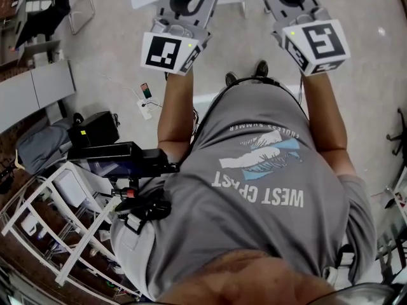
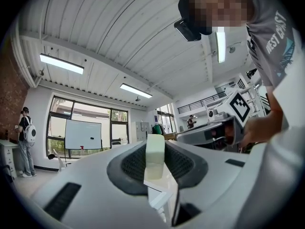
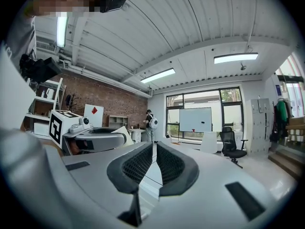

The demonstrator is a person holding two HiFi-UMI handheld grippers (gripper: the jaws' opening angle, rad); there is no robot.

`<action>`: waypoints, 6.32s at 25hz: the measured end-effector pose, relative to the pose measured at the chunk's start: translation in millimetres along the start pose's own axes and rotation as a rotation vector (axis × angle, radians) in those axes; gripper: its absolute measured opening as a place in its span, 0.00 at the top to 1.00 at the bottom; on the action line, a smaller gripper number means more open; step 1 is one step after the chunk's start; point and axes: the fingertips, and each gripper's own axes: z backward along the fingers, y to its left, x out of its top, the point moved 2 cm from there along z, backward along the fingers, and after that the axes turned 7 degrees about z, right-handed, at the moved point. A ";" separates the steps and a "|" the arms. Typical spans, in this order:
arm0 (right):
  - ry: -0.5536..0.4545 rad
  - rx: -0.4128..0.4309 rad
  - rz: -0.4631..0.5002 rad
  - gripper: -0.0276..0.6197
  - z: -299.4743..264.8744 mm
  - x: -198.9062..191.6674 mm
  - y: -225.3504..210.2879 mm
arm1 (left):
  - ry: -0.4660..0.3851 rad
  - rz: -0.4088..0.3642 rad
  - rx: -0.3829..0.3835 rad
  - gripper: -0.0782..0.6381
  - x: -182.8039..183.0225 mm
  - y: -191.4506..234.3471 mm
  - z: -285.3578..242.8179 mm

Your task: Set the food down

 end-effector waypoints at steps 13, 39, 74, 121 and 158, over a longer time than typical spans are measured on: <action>0.002 0.091 -0.004 0.94 -19.5 -29.6 -39.4 | 0.015 -0.006 0.084 0.75 -25.2 6.5 -36.0; 0.064 -0.028 -0.040 0.94 -90.1 -38.1 -60.0 | 0.029 0.028 -0.051 0.75 -35.2 85.4 -75.9; 0.082 -0.073 -0.028 0.94 -143.3 -37.3 -127.1 | 0.012 0.037 -0.101 0.75 -37.8 136.8 -151.9; 0.129 -0.104 -0.061 0.94 -212.3 -65.9 -214.7 | 0.057 0.070 -0.148 0.75 -64.9 198.6 -250.1; 0.188 -0.049 -0.110 0.94 -227.2 -114.8 -271.7 | 0.141 0.127 -0.113 0.75 -112.7 196.0 -310.9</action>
